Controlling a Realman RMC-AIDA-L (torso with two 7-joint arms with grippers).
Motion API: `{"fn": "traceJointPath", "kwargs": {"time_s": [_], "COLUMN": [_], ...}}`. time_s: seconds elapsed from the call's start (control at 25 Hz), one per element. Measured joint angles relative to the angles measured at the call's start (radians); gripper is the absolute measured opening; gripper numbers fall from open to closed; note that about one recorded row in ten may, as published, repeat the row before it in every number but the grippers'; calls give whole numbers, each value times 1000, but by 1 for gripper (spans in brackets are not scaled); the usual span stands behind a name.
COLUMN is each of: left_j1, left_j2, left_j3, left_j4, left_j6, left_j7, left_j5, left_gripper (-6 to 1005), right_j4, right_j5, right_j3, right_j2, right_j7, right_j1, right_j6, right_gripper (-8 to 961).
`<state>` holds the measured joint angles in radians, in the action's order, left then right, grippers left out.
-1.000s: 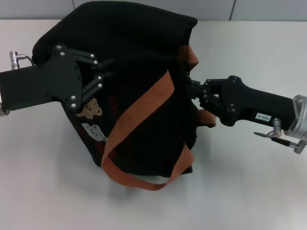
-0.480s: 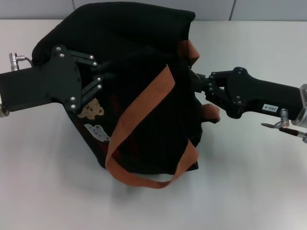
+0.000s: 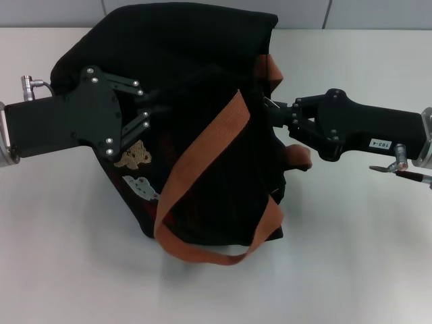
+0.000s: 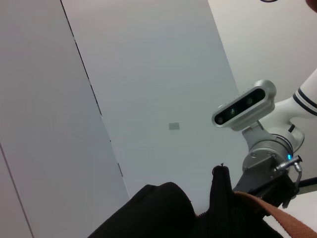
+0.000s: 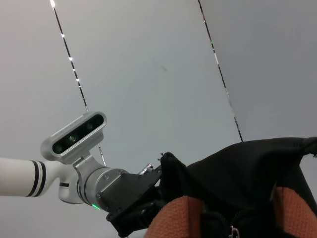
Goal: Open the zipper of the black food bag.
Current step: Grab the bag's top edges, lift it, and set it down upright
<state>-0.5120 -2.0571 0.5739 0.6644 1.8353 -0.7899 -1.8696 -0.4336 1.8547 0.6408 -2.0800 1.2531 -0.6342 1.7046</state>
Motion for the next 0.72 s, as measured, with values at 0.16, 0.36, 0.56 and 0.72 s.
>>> {"fn": "traceJointPath", "kwargs": {"time_s": [0.16,0.36,0.56,0.72], "left_j1": [0,-1,-1,-2], "left_j2": [0,-1,-2,-2], "left_j3": [1,1,1,1], "left_j4": [0,0,0,0], "left_j6": [0,0,-1,-4], "left_j7": [0,1,2,3], "left_j5": [-1,-1,-2,-2], "left_gripper": [107,109,111,112], "right_j4": [0,0,1,2], "right_j5": [0,0,0,0], "right_j3": [0,0,0,7], "right_j2": [0,0,0,0], "right_j7": [0,0,0,0], "right_j1": [-3,-10,-13,-12], "right_j6": [0,-1,-14,-26], "right_gripper": [18,53,55,49]}}
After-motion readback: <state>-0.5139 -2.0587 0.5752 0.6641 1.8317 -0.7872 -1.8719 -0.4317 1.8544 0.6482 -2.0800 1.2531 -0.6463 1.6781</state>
